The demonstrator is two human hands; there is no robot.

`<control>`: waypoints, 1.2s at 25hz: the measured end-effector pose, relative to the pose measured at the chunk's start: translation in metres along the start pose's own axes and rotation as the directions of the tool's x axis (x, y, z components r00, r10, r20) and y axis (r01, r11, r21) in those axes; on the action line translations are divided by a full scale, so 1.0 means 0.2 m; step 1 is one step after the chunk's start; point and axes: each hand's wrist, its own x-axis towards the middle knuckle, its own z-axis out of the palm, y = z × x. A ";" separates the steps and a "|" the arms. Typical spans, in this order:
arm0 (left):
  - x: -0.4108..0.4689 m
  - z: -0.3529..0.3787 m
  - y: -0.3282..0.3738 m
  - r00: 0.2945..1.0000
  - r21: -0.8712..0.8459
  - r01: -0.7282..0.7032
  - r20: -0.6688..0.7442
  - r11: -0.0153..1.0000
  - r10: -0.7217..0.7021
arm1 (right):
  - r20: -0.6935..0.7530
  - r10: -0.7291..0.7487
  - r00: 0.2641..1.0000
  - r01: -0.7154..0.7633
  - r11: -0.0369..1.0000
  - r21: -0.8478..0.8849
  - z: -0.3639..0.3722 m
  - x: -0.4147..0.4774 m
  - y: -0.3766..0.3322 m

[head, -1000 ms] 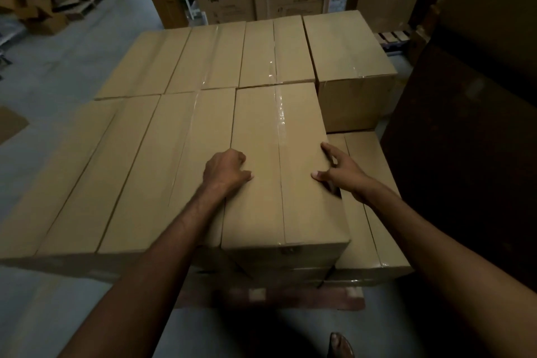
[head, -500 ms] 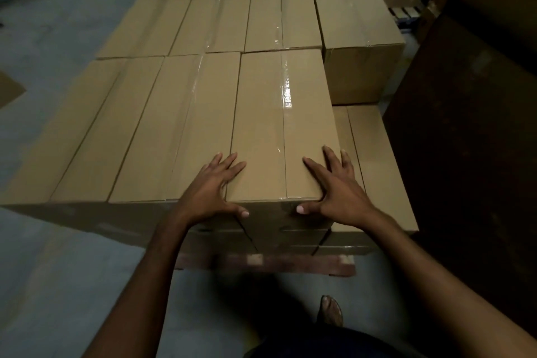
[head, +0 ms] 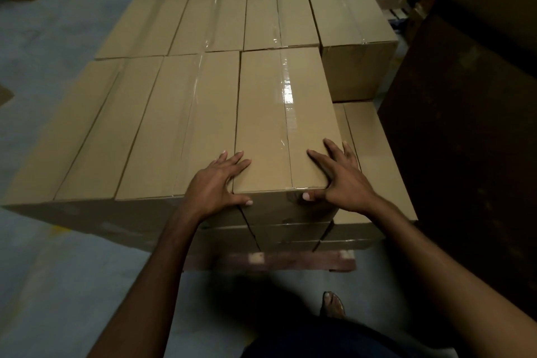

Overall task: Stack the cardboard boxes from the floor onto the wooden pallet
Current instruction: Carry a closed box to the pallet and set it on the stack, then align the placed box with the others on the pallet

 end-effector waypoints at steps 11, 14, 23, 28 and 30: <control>-0.03 0.08 0.01 0.999 -0.007 0.029 -0.012 1.000 -0.029 | -0.019 -0.014 1.000 0.012 0.995 -0.094 0.04 -0.04 -0.03; -0.08 0.12 0.09 0.994 -0.075 0.099 -0.047 0.992 -0.103 | 0.009 -0.010 1.000 0.012 0.988 -0.156 0.02 -0.07 -0.03; -0.38 0.03 0.07 0.914 -0.533 0.069 -0.305 0.843 -0.268 | -0.213 -0.054 0.976 0.101 0.971 0.216 0.13 -0.24 -0.31; -0.70 -0.03 -0.07 0.799 -0.739 0.022 -0.392 0.674 -0.456 | -0.240 -0.125 0.963 0.214 0.894 0.394 0.30 -0.33 -0.72; -0.87 -0.07 -0.18 0.750 -0.763 0.018 -0.417 0.647 -0.513 | -0.230 -0.123 0.965 0.216 0.870 0.444 0.41 -0.36 -0.92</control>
